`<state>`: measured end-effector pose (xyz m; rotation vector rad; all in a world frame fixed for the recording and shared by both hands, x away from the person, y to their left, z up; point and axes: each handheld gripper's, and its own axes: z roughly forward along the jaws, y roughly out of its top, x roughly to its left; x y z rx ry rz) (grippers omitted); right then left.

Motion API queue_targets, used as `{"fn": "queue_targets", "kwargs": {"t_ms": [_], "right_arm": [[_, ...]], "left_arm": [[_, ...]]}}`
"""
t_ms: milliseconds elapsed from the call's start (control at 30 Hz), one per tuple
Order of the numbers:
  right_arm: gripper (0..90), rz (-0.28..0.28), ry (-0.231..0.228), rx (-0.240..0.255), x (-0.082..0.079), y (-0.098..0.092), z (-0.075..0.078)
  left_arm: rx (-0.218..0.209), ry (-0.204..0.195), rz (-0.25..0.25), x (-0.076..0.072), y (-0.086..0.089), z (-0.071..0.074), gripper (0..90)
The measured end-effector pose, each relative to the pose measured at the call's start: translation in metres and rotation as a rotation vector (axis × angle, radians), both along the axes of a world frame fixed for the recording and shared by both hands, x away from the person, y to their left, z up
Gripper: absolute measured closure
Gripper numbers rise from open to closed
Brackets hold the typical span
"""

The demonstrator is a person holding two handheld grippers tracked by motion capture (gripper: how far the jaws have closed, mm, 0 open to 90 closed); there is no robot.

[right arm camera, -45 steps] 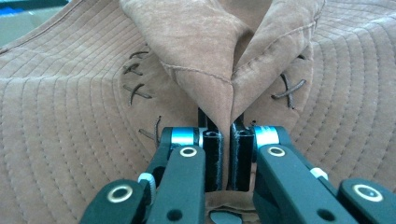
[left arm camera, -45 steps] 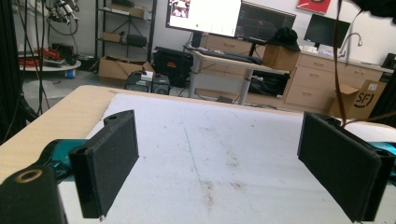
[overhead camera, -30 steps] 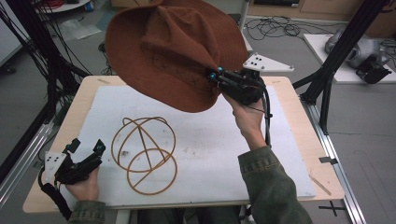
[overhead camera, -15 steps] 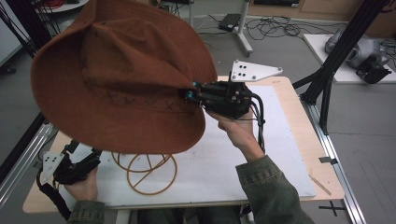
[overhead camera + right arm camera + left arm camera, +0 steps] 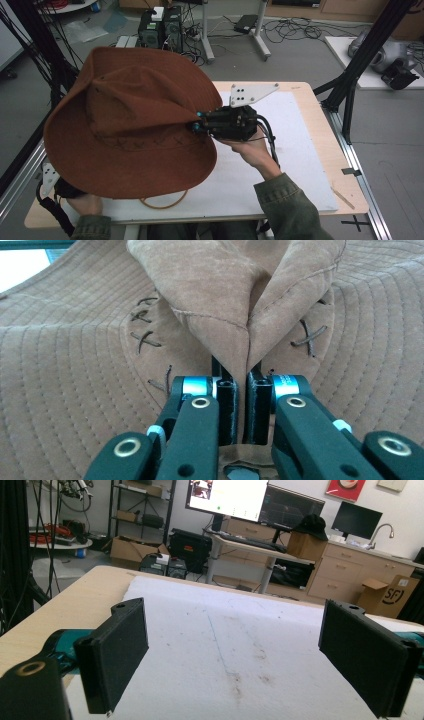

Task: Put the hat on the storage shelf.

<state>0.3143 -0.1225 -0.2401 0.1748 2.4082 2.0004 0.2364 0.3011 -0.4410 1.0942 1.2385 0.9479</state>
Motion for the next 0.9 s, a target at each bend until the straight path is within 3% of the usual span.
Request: {"fn": "queue_targets", "kwargs": {"t_ms": [33, 100, 167, 533, 667, 700, 900], "right_arm": [[86.5, 0.007, 0.011, -0.005, 0.0, 0.002, -0.014], [86.5, 0.013, 0.013, -0.005, 0.0, 0.003, -0.018], [86.5, 0.023, 0.026, -0.013, -0.002, 0.006, -0.031], [84.1, 0.025, 0.056, -0.021, -0.001, 0.005, -0.058], [76.5, 0.028, 0.066, -0.001, 0.0, 0.004, -0.06], [70.1, 0.027, 0.071, 0.01, 0.001, 0.003, -0.06], [55.1, 0.002, 0.068, 0.011, 0.0, 0.003, -0.06]], "left_arm": [[0.0, 0.003, -0.003, 0.0, 0.0, 0.0, 12.6], [0.0, 0.005, -0.003, 0.0, 0.0, -0.001, 12.6], [0.002, 0.006, -0.004, 0.0, 0.0, -0.001, 12.6], [-0.016, 0.012, 0.008, -0.001, 0.003, -0.002, 12.6], [-0.008, 0.014, 0.003, -0.001, 0.001, -0.002, 12.6], [-0.009, 0.015, 0.001, -0.001, 0.001, -0.002, 12.6], [-0.009, 0.017, -0.001, 0.0, 0.0, -0.003, 12.6]]}}
